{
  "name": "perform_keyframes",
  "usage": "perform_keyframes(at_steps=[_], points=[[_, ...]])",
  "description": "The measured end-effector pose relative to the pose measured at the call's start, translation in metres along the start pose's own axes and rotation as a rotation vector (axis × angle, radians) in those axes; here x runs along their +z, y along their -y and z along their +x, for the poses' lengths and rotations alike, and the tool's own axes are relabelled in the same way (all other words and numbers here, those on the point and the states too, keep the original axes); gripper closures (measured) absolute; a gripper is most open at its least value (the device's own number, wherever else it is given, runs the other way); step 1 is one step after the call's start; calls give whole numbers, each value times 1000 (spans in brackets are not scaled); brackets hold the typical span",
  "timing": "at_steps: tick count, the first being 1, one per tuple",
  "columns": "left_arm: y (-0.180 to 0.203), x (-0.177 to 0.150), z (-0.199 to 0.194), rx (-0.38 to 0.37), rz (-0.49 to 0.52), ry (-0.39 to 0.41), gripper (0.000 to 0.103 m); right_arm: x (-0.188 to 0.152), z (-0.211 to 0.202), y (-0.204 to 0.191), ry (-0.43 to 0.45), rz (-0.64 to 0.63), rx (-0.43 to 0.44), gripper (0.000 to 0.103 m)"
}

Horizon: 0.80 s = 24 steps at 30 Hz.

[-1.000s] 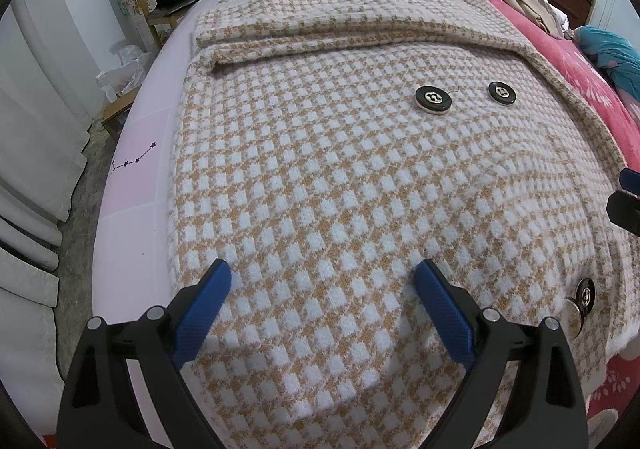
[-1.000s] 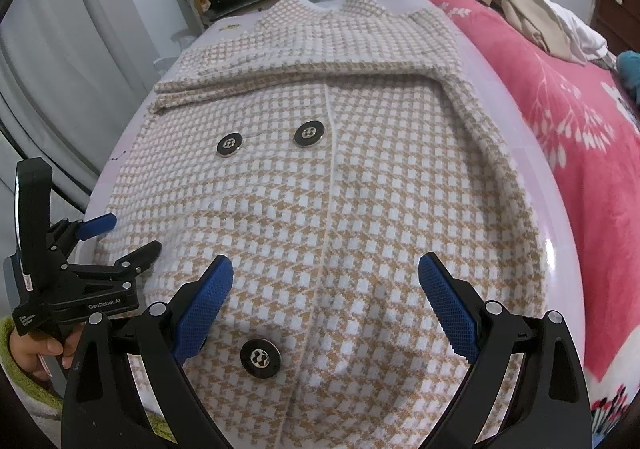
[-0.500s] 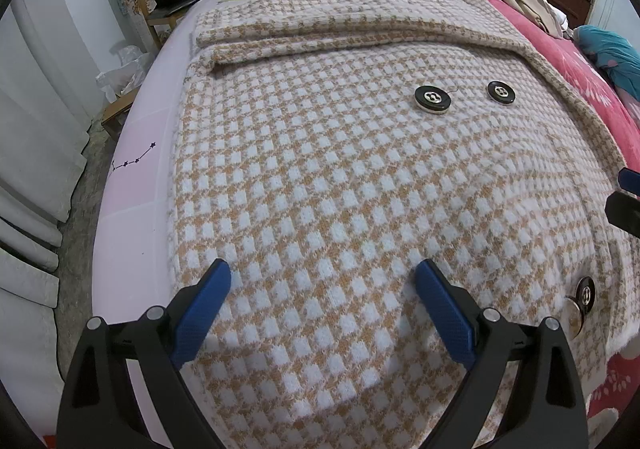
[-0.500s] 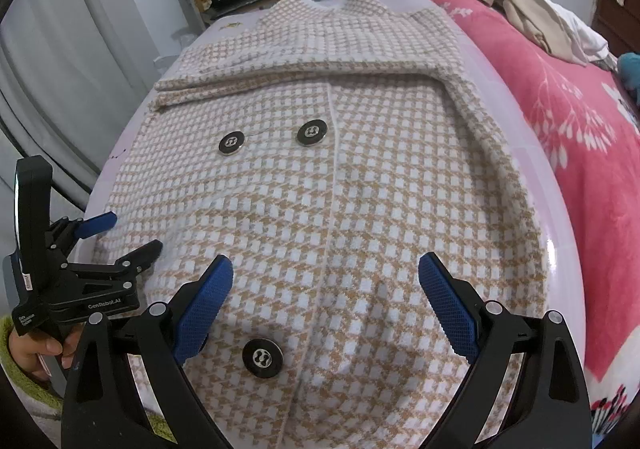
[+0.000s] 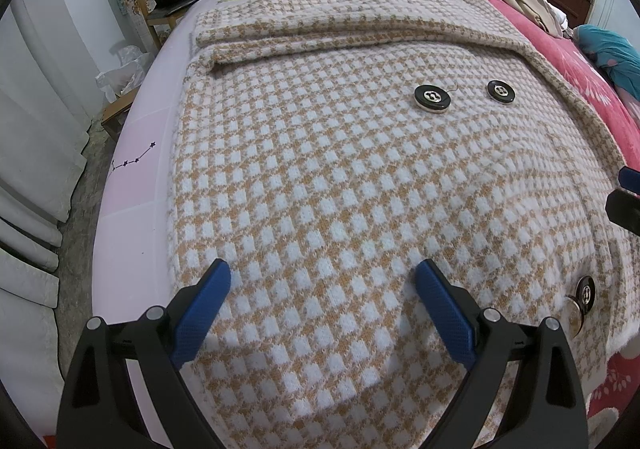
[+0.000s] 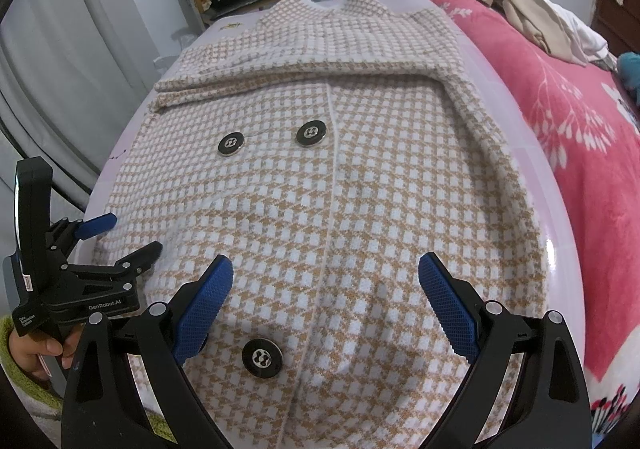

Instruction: Fold large clothes

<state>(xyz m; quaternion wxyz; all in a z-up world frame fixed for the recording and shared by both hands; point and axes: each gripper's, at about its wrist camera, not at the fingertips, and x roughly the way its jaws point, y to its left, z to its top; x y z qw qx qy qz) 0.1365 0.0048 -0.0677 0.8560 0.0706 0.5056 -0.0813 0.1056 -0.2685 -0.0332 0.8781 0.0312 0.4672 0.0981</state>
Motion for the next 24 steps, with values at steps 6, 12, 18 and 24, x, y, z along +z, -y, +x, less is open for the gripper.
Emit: perform_keyframes(at_steps=[6, 12, 18, 24], points=[[0, 0, 0, 0, 1, 0, 11, 0, 1, 0, -1, 1, 0, 13], [0, 0, -1, 0, 1, 0, 11, 0, 1, 1, 0, 0, 1, 13], [0, -2, -9, -14, 6, 27, 11, -1, -8, 9, 24, 12, 6, 13], [-5, -24, -39, -31, 53, 85, 11, -17, -36, 30, 96, 22, 10, 13]])
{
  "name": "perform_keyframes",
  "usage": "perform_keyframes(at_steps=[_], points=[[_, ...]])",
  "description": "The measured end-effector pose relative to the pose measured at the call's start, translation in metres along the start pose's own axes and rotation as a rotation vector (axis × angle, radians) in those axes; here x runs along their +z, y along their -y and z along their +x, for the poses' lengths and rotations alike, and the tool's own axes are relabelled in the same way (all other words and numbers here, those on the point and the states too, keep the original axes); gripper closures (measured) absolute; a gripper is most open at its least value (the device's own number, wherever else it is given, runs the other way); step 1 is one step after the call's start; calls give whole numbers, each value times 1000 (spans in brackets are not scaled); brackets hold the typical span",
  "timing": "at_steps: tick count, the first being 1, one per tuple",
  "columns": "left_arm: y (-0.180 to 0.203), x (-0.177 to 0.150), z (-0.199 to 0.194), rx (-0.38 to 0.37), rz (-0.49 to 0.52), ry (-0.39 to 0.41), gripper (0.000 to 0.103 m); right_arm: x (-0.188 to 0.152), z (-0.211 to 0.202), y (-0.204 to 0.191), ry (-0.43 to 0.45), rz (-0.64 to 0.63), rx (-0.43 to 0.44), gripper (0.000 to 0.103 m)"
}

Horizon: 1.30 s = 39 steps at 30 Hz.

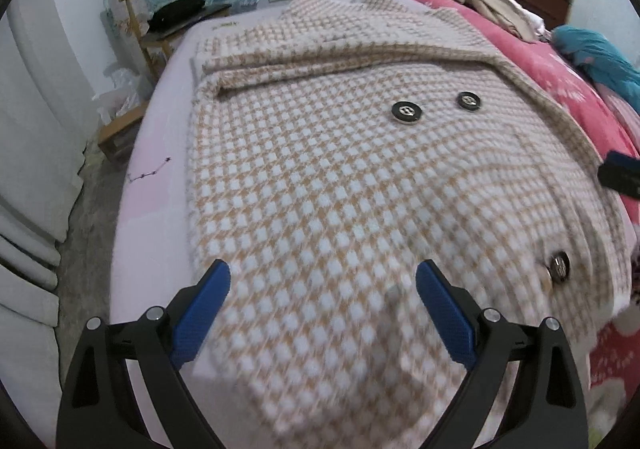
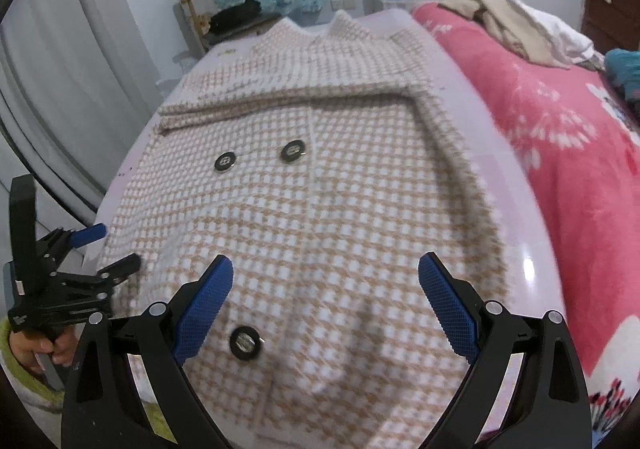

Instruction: Fold large clothes

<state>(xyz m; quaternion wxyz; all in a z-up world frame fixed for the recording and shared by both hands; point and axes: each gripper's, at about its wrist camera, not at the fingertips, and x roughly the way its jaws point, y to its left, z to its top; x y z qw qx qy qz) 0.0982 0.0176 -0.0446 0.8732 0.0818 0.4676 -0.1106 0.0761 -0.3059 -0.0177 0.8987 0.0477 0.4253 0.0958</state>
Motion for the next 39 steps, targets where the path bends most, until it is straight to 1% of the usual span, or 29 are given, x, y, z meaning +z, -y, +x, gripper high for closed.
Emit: perform_keyframes(at_steps=[4, 8, 11, 13, 15, 16, 19, 21, 23, 24, 26, 28, 30, 32, 33, 35, 39], points=[[-6, -23, -18, -9, 2, 4, 11, -15, -17, 23, 17, 29, -24, 13], [-9, -42, -31, -14, -19, 2, 11, -32, -28, 48, -6, 78, -49, 13], [-13, -60, -41, -26, -33, 11, 11, -42, -38, 60, -11, 101, -64, 13], [-16, -68, -46, -32, -39, 10, 14, -46, -45, 67, -10, 118, -72, 13], [-17, -74, -49, -47, -38, 1, 23, -51, -49, 71, -16, 133, -77, 13], [-16, -75, -49, -51, -39, -3, 25, -53, -51, 73, -20, 140, -80, 14], [-17, -81, -46, -86, -61, -42, 39, -59, -50, 79, -39, 154, -67, 20], [-19, -85, -42, -107, -76, -70, 50, -64, -46, 81, -66, 166, -68, 25], [-20, -88, -37, -106, -90, -93, 54, -68, -42, 83, -90, 179, -69, 31], [-22, -90, -35, -99, -105, -109, 55, -70, -40, 85, -101, 187, -71, 32], [-28, -92, -33, -112, -139, -122, 55, -74, -40, 87, -114, 198, -77, 37], [-32, -93, -33, -106, -161, -130, 55, -78, -38, 90, -128, 216, -74, 41], [-34, -95, -32, -117, -169, -150, 55, -82, -36, 93, -140, 234, -61, 45], [-33, -98, -29, -134, -168, -172, 55, -85, -33, 93, -159, 247, -48, 52], [-32, -100, -28, -138, -166, -176, 55, -86, -30, 93, -170, 255, -40, 54], [-32, -103, -28, -145, -167, -178, 55, -88, -27, 93, -185, 266, -33, 62], [-34, -109, -29, -166, -184, -195, 55, -90, -26, 91, -195, 269, -28, 67]])
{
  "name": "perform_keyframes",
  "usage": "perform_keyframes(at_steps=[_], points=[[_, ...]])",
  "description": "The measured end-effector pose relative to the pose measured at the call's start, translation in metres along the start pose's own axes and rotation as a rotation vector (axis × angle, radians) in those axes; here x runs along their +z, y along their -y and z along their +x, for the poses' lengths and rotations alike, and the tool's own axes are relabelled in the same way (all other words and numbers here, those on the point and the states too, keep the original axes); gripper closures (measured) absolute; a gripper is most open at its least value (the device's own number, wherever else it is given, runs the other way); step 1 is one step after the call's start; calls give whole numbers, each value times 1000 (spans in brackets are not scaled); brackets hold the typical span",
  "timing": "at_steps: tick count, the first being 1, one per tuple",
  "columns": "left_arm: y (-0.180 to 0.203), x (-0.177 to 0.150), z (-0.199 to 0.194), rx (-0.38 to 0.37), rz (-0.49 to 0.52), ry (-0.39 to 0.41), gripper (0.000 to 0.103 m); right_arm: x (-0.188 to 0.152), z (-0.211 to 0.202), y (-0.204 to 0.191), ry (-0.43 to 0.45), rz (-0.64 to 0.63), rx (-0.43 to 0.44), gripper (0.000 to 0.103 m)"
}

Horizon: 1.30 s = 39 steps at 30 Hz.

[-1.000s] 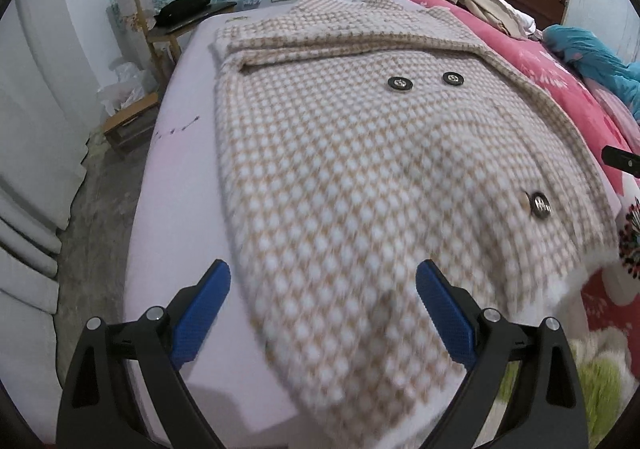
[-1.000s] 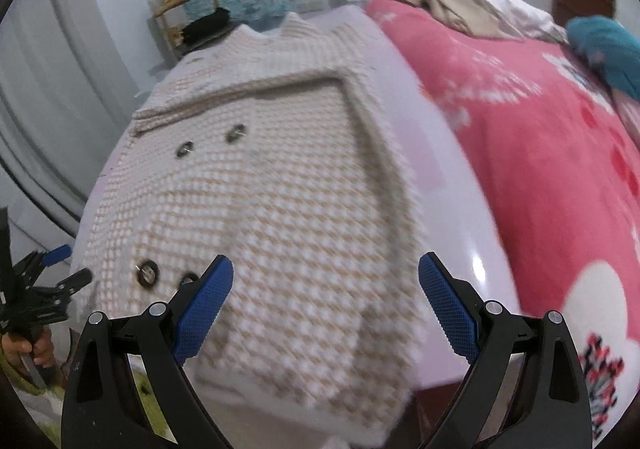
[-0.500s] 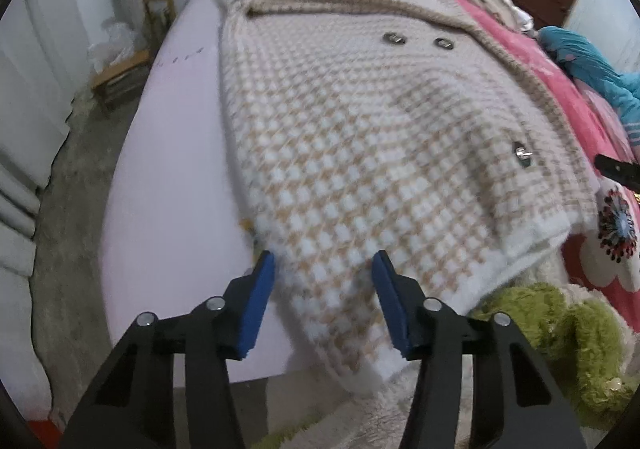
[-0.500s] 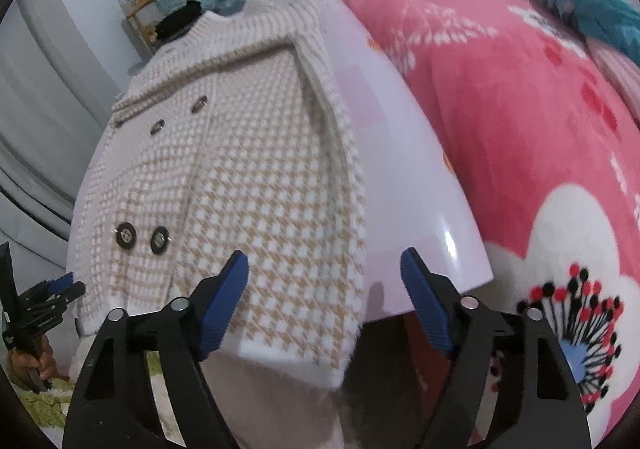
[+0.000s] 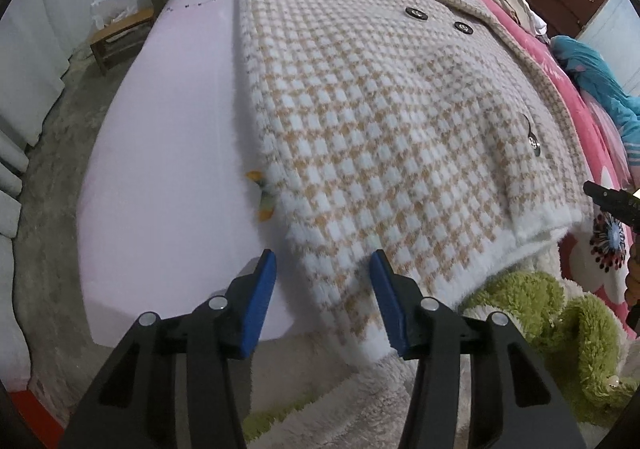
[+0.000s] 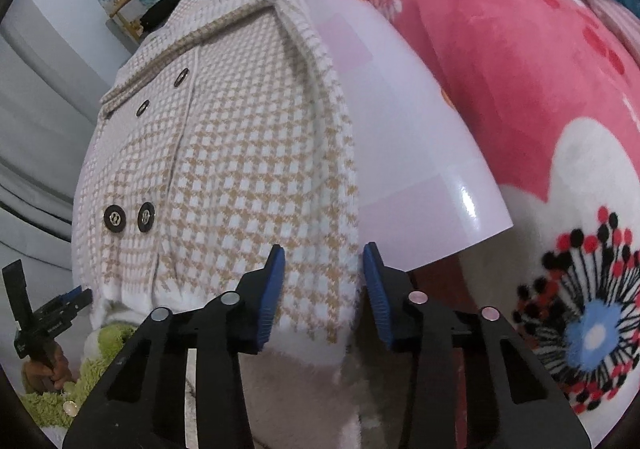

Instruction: Fold large clothes

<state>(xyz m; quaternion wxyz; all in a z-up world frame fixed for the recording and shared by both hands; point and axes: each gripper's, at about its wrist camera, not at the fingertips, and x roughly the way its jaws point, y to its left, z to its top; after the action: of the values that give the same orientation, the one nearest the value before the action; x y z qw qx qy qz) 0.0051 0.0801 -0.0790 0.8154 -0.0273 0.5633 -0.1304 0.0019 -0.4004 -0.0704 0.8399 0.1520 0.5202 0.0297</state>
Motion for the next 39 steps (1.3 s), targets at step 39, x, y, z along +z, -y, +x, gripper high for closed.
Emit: perform_keyframes(at_steps=[39], points=[[7, -1, 0, 22, 20, -17, 62, -3, 4, -2, -11, -20, -36, 82]])
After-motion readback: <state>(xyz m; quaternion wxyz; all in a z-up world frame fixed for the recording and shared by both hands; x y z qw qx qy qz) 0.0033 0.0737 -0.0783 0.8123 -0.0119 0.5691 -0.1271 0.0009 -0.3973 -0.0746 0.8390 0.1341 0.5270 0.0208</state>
